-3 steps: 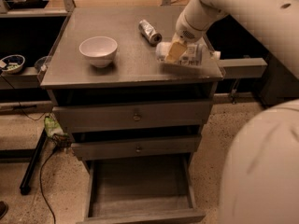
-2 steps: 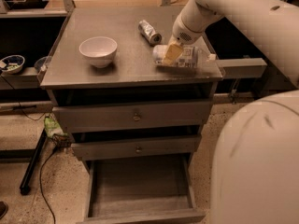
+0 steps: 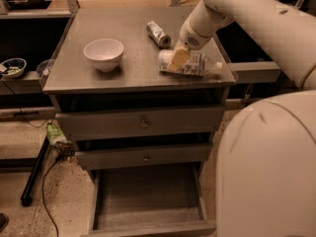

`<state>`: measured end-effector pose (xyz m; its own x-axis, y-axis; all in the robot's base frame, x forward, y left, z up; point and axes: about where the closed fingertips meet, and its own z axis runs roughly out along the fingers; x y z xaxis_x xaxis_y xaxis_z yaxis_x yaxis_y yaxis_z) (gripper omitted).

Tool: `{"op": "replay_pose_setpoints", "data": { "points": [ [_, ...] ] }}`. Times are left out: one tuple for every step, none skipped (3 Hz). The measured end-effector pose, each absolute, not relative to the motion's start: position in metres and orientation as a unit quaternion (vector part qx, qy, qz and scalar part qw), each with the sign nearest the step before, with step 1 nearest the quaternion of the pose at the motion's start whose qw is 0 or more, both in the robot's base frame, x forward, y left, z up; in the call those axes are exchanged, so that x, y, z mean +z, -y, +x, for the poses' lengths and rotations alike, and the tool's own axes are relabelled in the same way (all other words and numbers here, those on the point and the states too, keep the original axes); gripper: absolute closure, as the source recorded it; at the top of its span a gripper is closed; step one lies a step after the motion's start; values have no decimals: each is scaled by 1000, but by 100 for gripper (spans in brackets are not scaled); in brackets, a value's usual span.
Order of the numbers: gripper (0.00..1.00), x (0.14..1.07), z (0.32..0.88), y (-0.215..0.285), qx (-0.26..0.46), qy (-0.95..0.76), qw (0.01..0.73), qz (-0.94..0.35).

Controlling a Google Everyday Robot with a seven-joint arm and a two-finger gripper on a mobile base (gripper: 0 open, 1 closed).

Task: Pick blue plastic bottle from bottom drawer and place on counter

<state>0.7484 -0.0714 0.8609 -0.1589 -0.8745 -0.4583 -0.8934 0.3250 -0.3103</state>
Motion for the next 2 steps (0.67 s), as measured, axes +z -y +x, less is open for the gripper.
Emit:
{"op": "replay_pose_setpoints", "data": {
  "points": [
    [100,864,748,71,17,-761,289,-581],
    [73,864,748,71,17,-761,289,-581]
  ]
}}
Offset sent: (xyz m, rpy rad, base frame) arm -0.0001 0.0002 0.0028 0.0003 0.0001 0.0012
